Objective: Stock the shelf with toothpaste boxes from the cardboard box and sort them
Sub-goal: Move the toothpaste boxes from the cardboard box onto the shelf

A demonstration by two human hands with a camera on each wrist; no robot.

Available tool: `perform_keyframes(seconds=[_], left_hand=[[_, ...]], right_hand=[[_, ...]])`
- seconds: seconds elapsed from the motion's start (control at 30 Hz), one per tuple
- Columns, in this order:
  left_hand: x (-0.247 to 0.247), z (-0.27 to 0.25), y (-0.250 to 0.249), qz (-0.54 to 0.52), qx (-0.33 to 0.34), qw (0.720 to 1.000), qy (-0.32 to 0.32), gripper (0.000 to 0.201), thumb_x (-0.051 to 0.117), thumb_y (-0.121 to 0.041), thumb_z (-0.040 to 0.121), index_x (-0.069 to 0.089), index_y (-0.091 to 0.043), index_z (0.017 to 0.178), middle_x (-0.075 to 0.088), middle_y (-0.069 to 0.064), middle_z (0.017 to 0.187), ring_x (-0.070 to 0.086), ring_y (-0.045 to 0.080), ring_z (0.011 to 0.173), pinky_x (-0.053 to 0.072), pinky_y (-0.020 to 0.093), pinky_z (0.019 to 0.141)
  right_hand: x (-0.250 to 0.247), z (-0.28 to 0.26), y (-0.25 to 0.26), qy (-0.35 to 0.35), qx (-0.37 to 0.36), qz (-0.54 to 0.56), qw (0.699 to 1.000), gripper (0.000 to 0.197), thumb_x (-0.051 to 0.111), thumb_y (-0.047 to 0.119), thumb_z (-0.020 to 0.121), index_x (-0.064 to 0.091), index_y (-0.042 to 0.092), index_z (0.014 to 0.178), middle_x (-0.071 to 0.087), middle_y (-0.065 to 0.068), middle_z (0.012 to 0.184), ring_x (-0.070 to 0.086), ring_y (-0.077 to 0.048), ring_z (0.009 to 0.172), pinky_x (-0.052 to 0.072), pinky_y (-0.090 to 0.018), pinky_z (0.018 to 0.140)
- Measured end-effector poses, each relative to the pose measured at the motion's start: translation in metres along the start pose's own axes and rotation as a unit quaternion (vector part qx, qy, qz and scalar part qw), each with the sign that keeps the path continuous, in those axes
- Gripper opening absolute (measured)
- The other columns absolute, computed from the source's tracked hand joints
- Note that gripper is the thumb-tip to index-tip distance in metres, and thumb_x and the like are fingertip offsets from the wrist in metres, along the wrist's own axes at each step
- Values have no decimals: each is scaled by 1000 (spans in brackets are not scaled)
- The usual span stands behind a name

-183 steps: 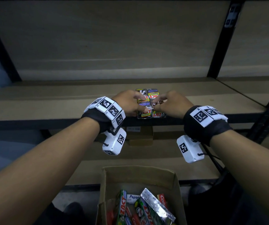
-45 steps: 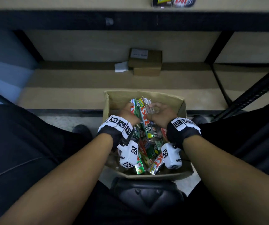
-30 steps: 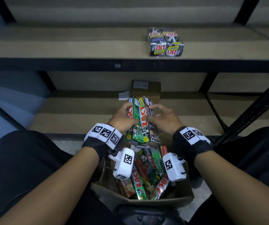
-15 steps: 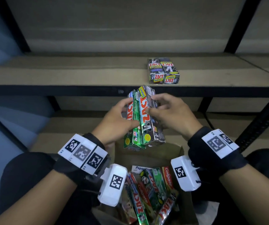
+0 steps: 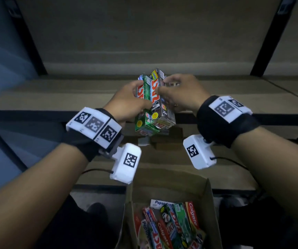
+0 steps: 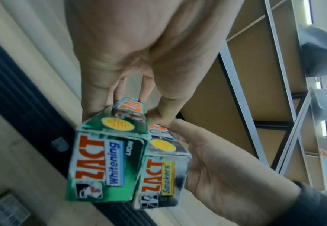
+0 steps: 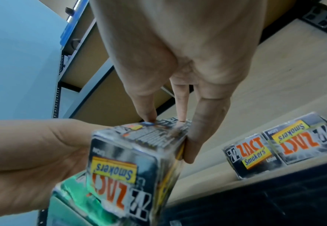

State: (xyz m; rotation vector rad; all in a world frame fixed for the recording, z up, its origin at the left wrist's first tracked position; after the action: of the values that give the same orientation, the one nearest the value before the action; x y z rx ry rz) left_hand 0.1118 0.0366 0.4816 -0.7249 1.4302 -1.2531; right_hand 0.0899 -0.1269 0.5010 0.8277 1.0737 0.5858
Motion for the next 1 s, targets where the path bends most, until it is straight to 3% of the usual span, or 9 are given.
perform_keyframes(seconds=[0.1, 0.23, 0.4, 0.47, 0.57, 0.7, 0.8, 0.9, 1.0], left_hand=[[-9, 19, -13, 28, -2, 1000, -6, 63, 70, -1, 79, 50, -21, 135, 72, 3, 105, 72, 28, 93, 59, 54, 82], [-15, 45, -15, 65, -37, 997, 10, 80, 71, -8, 72, 44, -34, 143, 68, 4, 113, 71, 32, 92, 55, 64, 80], [-12, 71, -9, 107, -59, 991, 49, 80, 74, -16, 67, 48, -32, 141, 66, 2, 117, 59, 19, 75, 56, 55, 86], [-9, 78, -8, 121, -60, 989, 60, 71, 75, -13, 72, 50, -27, 138, 66, 3, 106, 57, 18, 72, 61, 38, 70], [-5, 90, -1, 136, -52, 987, 67, 52, 72, -9, 81, 58, -19, 131, 69, 7, 96, 56, 19, 64, 45, 25, 50], [-1, 102, 7, 110, -48, 991, 64, 49, 72, -7, 83, 58, -15, 129, 69, 7, 112, 65, 27, 78, 54, 38, 75], [2, 109, 8, 106, -40, 991, 64, 49, 71, -8, 85, 57, -15, 132, 66, 2, 114, 64, 20, 88, 54, 33, 75], [5, 111, 7, 116, -24, 991, 65, 51, 76, -13, 83, 58, -16, 131, 65, 1, 119, 66, 18, 99, 56, 38, 87], [8, 110, 5, 115, -11, 991, 67, 50, 76, -13, 83, 59, -14, 129, 66, 3, 120, 67, 21, 101, 56, 37, 84]], right_hand=[[-5, 19, 9, -17, 7, -47, 999, 35, 76, 46, 69, 71, 23, 96, 76, 1, 88, 73, -18, 81, 62, -41, 78], [-5, 42, 19, -11, 3, -157, 988, 30, 71, 37, 72, 75, 13, 89, 75, -7, 85, 73, -24, 80, 62, -40, 76], [1, 66, 16, 19, 28, -244, 969, 32, 69, 40, 72, 73, 11, 84, 74, -10, 82, 72, -28, 76, 62, -41, 74], [1, 74, 14, 16, 33, -271, 962, 34, 66, 45, 71, 70, 13, 80, 72, -9, 80, 69, -27, 72, 61, -38, 73], [6, 83, 11, 20, 30, -292, 956, 38, 62, 50, 67, 66, 13, 77, 70, -8, 78, 66, -26, 68, 59, -33, 70], [16, 91, 2, 42, 28, -304, 951, 35, 67, 42, 83, 67, 8, 90, 69, -8, 84, 68, -26, 77, 60, -36, 72], [19, 94, -2, 31, 20, -313, 949, 35, 69, 39, 84, 60, 8, 98, 63, -8, 93, 64, -25, 86, 57, -33, 74], [23, 96, -3, 25, 19, -328, 944, 38, 71, 44, 81, 60, 10, 91, 62, -7, 92, 64, -25, 88, 55, -32, 72], [24, 96, -3, 34, 22, -345, 938, 37, 70, 46, 83, 62, 10, 78, 68, -8, 89, 66, -25, 86, 52, -29, 67]])
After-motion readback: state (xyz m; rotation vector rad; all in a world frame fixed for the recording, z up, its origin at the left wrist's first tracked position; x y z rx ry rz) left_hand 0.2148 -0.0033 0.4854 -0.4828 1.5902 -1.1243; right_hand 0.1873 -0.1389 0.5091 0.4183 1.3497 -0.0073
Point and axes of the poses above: each hand's wrist, its own z-axis towards the middle knuckle, its own x-axis out of the palm, y = z × x, the point moved 8 cm from there along z, towards the middle knuckle
